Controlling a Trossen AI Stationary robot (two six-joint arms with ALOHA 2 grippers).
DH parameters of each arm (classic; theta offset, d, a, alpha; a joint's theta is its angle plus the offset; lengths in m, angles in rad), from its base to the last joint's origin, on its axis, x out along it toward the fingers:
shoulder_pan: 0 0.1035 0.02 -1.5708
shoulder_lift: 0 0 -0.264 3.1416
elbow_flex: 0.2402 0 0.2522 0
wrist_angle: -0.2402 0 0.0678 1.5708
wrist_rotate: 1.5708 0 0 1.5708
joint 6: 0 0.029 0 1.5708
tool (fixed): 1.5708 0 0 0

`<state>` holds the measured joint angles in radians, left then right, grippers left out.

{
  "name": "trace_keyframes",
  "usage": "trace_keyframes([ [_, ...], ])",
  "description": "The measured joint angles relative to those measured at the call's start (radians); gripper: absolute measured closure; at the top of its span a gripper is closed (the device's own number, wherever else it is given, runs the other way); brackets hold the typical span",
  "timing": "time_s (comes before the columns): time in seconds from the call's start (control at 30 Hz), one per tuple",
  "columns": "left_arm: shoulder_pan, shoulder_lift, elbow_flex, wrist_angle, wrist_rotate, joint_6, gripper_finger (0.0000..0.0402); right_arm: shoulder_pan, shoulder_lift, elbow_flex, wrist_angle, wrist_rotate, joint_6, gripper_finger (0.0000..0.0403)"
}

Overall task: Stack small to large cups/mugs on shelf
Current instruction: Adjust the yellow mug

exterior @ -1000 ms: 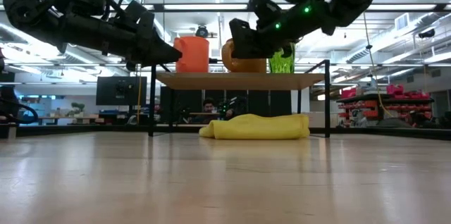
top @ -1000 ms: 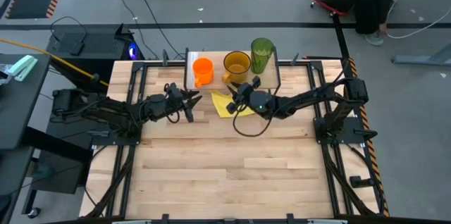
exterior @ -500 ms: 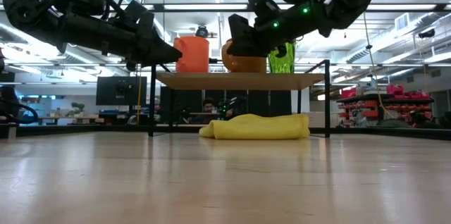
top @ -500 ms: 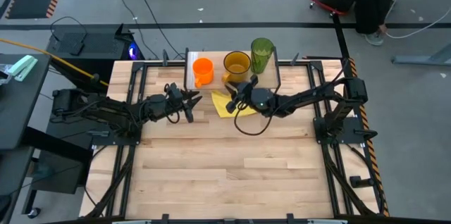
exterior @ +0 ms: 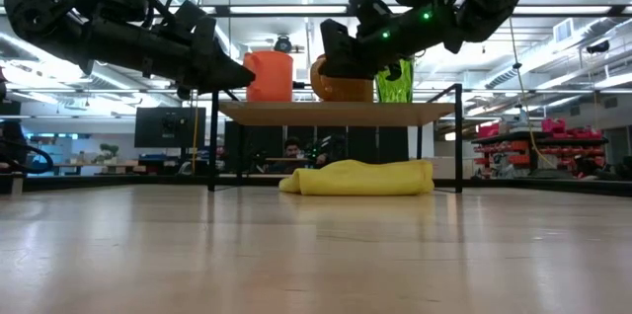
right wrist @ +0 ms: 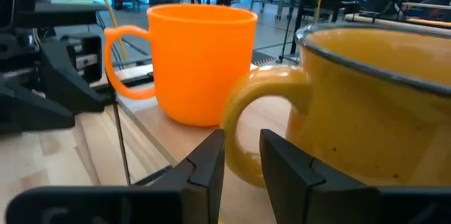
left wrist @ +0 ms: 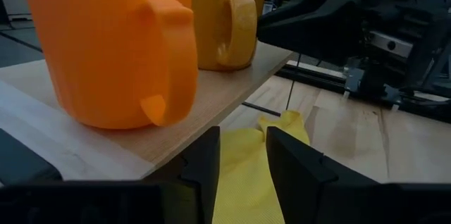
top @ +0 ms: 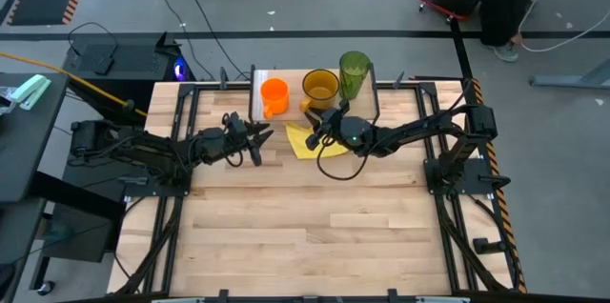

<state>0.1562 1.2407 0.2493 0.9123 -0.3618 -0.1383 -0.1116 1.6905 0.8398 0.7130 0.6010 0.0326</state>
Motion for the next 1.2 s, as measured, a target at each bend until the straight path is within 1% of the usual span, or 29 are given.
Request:
trace_keyframes([
  [0.1,0.0,0.0,0.0,-0.002,0.0,0.0,0.0274,0.011,0.0,0.0,-0.044,0.003,0.0,0.0304],
  [0.13,0.0,0.0,0.0,-0.006,0.0,0.0,0.0274,0.02,0.0,0.0,-0.064,0.018,0.0,0.0304],
  [0.23,0.0,0.0,0.0,-0.022,0.0,-0.005,0.0277,0.063,0.0,0.0,-0.137,0.1,0.001,0.0304],
  [0.37,0.0,0.0,0.0,-0.034,0.0,-0.007,0.0279,0.149,-0.027,-0.001,-0.222,0.194,-0.005,0.0309],
  [0.43,0.0,0.0,0.0,-0.036,0.0,-0.007,0.0277,0.199,-0.066,-0.001,-0.266,0.248,-0.02,0.0314],
  [0.57,0.0,0.0,0.0,-0.035,0.0,-0.008,0.0274,0.286,-0.183,-0.001,-0.419,0.436,-0.041,0.0332],
  [0.6,0.0,0.0,0.0,-0.035,0.0,-0.008,0.0274,0.301,-0.217,-0.001,-0.471,0.477,-0.038,0.0338],
  [0.63,0.0,0.0,0.0,-0.034,0.0,-0.008,0.0275,0.308,-0.25,-0.001,-0.51,0.494,-0.026,0.0347],
  [0.7,0.0,0.0,0.0,-0.033,0.0,-0.008,0.0278,0.305,-0.309,-0.001,-0.562,0.466,0.015,0.0374],
  [0.77,0.0,0.0,0.0,-0.028,0.0,-0.008,0.028,0.273,-0.347,0.0,-0.591,0.397,-0.008,0.0394],
  [0.87,0.0,0.0,0.0,-0.017,0.0,-0.019,0.0282,0.229,-0.389,0.001,-0.61,0.378,-0.075,0.0394],
  [0.97,0.0,0.0,0.0,-0.017,0.0,-0.027,0.0282,0.225,-0.442,0.028,-0.6,0.38,-0.144,0.0398],
  [1.1,-0.001,0.0,0.0,-0.021,-0.001,-0.025,0.0279,0.205,-0.463,0.037,-0.686,0.354,-0.139,0.04],
  [1.13,0.0,0.001,0.0,-0.02,-0.001,-0.025,0.0279,0.19,-0.459,0.037,-0.704,0.322,-0.118,0.04],
  [1.2,0.0,0.002,0.0,-0.021,-0.001,-0.024,0.028,0.145,-0.448,0.037,-0.711,0.21,-0.071,0.04],
])
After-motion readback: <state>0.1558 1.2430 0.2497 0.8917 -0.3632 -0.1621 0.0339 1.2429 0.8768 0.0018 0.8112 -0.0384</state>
